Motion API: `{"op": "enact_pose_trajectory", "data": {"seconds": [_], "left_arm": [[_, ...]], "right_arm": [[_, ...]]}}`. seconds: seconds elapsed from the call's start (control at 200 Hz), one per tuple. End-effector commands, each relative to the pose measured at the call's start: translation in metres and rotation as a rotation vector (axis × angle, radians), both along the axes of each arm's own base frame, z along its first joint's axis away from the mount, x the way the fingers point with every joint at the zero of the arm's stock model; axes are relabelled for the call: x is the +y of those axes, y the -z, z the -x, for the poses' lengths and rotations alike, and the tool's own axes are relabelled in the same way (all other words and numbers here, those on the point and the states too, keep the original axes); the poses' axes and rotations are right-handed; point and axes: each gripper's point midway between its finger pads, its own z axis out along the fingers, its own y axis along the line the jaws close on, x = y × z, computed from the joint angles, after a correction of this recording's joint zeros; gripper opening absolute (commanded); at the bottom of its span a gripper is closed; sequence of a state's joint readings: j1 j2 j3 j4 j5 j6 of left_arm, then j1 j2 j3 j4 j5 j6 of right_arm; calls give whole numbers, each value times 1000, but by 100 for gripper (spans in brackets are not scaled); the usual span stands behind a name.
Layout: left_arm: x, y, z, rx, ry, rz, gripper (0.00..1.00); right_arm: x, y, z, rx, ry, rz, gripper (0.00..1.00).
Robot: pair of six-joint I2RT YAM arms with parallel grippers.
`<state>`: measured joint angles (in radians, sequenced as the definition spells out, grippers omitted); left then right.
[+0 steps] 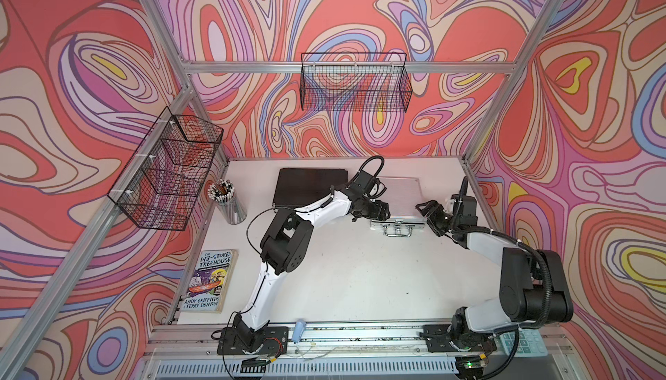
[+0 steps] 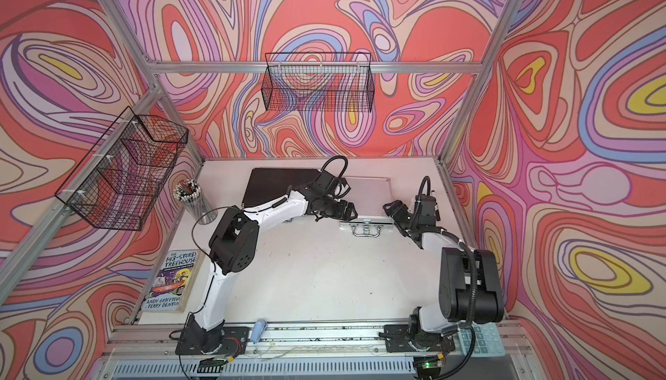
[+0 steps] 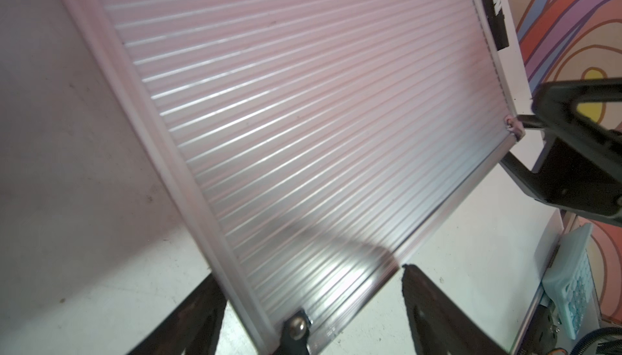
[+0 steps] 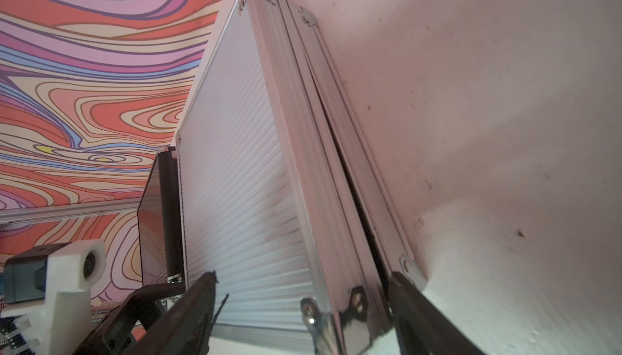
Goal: Open the poker set cases
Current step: Open the case lid on the poker set case.
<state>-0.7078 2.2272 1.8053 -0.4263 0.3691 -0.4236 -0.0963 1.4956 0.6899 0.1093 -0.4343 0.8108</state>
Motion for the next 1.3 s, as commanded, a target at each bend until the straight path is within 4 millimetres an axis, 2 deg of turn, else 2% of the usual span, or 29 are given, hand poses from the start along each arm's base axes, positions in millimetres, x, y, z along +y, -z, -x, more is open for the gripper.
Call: {"op": "enact_pose_trajectory", "data": {"seconds": [0.0,0.351,0.606,0.681,0.766,0.991,1.082,1.187,1.297], "left_arm": [[-30,-19,7,-5,71,102,82],[-30,-37,7,-27,69,124,82],[-28,-40,7,-31,66,121,82],[-25,-42,7,-36,62,115,84],[-20,-53,5,-58,53,120,86],[4,-102,0,-151,19,151,90],[13,-115,1,-176,11,160,90],[21,-116,4,-187,8,147,88],[27,-101,8,-167,9,119,87]], "right_arm": [[19,-19,0,-52,-38,-86,82],[17,-28,-3,-139,84,-266,82],[10,-44,-10,-194,121,-263,82],[10,-53,-16,-218,114,-259,82],[10,-67,-23,-246,104,-254,81],[10,-103,-41,-300,72,-211,81],[10,-116,-47,-321,63,-198,81],[9,-131,-57,-349,53,-189,81],[10,-145,-74,-378,29,-176,81]]}}
